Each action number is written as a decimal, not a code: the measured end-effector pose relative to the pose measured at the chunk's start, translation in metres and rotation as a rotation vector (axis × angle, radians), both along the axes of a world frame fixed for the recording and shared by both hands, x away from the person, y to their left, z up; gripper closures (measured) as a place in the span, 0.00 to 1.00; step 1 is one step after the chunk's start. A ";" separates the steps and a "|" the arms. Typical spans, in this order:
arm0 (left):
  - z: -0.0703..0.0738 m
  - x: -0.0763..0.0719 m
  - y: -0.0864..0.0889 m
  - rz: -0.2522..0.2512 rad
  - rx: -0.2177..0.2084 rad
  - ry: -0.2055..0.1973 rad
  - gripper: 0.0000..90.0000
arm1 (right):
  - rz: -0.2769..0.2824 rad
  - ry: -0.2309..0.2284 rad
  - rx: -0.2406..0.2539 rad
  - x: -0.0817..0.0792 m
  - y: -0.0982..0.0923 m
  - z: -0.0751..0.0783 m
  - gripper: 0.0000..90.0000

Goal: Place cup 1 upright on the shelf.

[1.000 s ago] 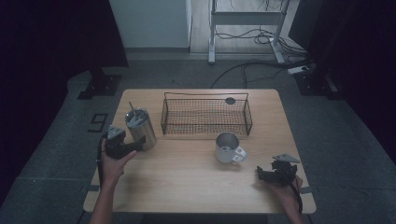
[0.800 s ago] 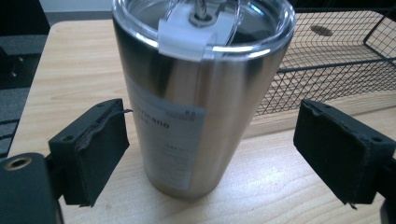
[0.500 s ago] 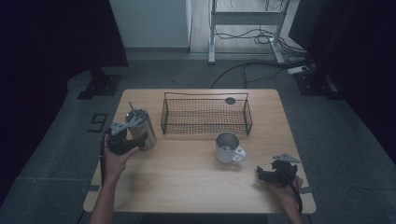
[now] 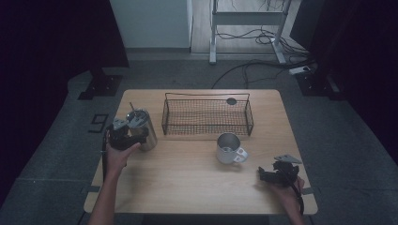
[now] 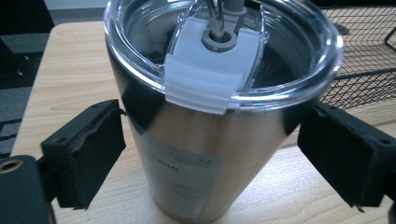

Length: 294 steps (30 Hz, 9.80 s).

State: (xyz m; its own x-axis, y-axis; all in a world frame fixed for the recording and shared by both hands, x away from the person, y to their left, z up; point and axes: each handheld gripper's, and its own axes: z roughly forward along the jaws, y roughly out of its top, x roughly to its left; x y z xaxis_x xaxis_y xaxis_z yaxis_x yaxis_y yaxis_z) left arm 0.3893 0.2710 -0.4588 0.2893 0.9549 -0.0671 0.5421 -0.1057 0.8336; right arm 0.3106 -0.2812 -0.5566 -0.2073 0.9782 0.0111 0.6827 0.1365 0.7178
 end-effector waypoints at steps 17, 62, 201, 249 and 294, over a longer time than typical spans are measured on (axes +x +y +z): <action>-0.001 0.016 0.000 -0.017 -0.029 0.051 0.04 | -0.004 -0.003 0.002 0.000 0.000 0.000 0.03; -0.006 0.026 -0.011 0.034 0.004 0.043 0.04 | -0.004 -0.013 0.005 0.000 0.000 0.000 0.06; 0.105 0.051 -0.118 -0.148 0.017 -0.092 0.04 | 0.009 -0.025 0.005 0.000 0.000 0.001 0.11; 0.074 0.095 -0.157 -0.158 0.054 -0.046 0.04 | -0.002 -0.030 0.003 -0.001 0.000 0.001 0.14; 0.011 0.119 -0.165 -0.107 0.085 0.072 0.04 | -0.001 -0.032 0.001 -0.001 0.000 0.001 0.15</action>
State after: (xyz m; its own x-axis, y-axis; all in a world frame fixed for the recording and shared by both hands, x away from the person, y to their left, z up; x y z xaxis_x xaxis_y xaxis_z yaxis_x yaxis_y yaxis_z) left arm 0.5087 0.1063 -0.4474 0.3867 0.9221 -0.0110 0.5818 -0.2347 0.7787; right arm 0.3100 -0.2811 -0.5557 -0.2066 0.9784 0.0059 0.6593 0.1348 0.7397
